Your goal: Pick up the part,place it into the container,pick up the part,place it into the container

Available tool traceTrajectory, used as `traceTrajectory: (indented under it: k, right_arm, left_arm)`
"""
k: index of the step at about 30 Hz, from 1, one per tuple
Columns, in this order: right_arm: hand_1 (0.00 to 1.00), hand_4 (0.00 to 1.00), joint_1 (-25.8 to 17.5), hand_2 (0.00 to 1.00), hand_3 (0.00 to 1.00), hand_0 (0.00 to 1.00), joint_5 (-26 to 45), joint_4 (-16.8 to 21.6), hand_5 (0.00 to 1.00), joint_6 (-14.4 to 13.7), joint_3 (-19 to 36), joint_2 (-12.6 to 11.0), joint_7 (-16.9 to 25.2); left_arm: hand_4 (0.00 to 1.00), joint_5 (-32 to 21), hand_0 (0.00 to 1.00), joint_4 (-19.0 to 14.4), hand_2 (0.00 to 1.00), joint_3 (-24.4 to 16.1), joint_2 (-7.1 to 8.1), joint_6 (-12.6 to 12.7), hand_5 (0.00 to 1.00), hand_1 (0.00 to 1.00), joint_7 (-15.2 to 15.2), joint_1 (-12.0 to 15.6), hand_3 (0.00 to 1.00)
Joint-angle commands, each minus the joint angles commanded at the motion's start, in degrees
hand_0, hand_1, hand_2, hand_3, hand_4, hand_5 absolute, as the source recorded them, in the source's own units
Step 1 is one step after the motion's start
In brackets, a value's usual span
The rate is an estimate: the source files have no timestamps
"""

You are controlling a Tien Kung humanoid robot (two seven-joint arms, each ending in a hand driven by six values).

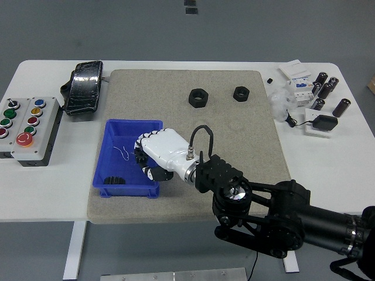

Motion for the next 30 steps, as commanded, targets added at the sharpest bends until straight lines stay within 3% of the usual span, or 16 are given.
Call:
traceTrajectory:
  k: [1, 2, 8, 13, 15, 19, 20, 23, 30]
  right_arm:
    - [0.864, 0.595, -0.02, 0.919, 0.901, 0.746, 0.03, 0.00, 0.235, 0.09, -0.02, 0.00, -0.09]
    - [0.875, 0.692, -0.04, 0.925, 0.906, 0.751, 0.00, 0.03, 0.258, 0.15, -0.01, -0.02, -0.18]
    - [0.860, 0.713, -0.68, 0.909, 0.895, 0.731, 0.70, 0.03, 0.271, -0.71, 0.57, -0.15, 0.05]
    - [0.860, 0.713, -2.51, 0.909, 0.895, 0.731, 4.36, 1.09, 0.271, -5.01, 3.95, -0.78, 2.63]
    - [0.814, 0.728, -3.68, 0.861, 0.856, 0.694, 5.73, 2.12, 0.288, -6.82, 6.12, -1.29, 3.74]
    - [0.814, 0.728, -8.09, 0.861, 0.856, 0.694, 9.46, 5.09, 0.288, -11.27, 12.46, -3.30, 7.45]
    - [0.743, 0.722, -9.45, 0.784, 0.752, 0.658, 10.67, 5.65, 0.291, -12.51, 14.43, -3.93, 8.68]
    - [0.743, 0.722, -13.84, 0.784, 0.752, 0.658, 14.55, 6.18, 0.291, -15.53, 20.94, -5.58, 12.38]
    - [0.747, 0.735, -25.30, 0.784, 0.755, 0.662, 24.87, 2.83, 0.287, -14.19, 36.14, -7.37, 20.65]
  left_arm:
    - [0.642, 0.00, 0.644, 0.00, 0.552, 0.09, 0.00, -0.02, 0.321, 0.540, -0.04, -0.09, 0.612]
    - [0.643, 0.00, 0.644, 0.00, 0.552, 0.21, 0.01, -0.04, 0.323, 0.541, -0.07, -0.19, 0.611]
    - [0.643, 0.00, 0.644, 0.00, 0.552, 0.48, 0.07, -0.11, 0.324, 0.540, -0.17, -0.41, 0.611]
    - [0.643, 0.00, 0.644, 0.00, 0.552, 0.34, 0.09, -0.11, 0.324, 0.540, -0.20, -0.31, 0.611]
    - [0.644, 0.00, 0.644, 0.00, 0.552, 0.29, 0.08, -0.13, 0.326, 0.541, -0.22, -0.30, 0.611]
    - [0.644, 0.00, 0.644, 0.00, 0.552, 0.61, 0.04, -0.09, 0.326, 0.541, -0.30, -0.22, 0.611]
    - [0.643, 0.00, 0.644, 0.00, 0.552, 0.61, 0.05, -0.08, 0.328, 0.541, -0.30, -0.15, 0.611]
    - [0.643, 0.00, 0.644, 0.00, 0.552, 0.50, 0.14, 0.01, 0.328, 0.541, -0.31, 0.04, 0.611]
    - [0.643, 0.00, 0.644, 0.00, 0.552, 0.31, 0.59, 0.27, 0.326, 0.540, -0.61, 0.34, 0.612]
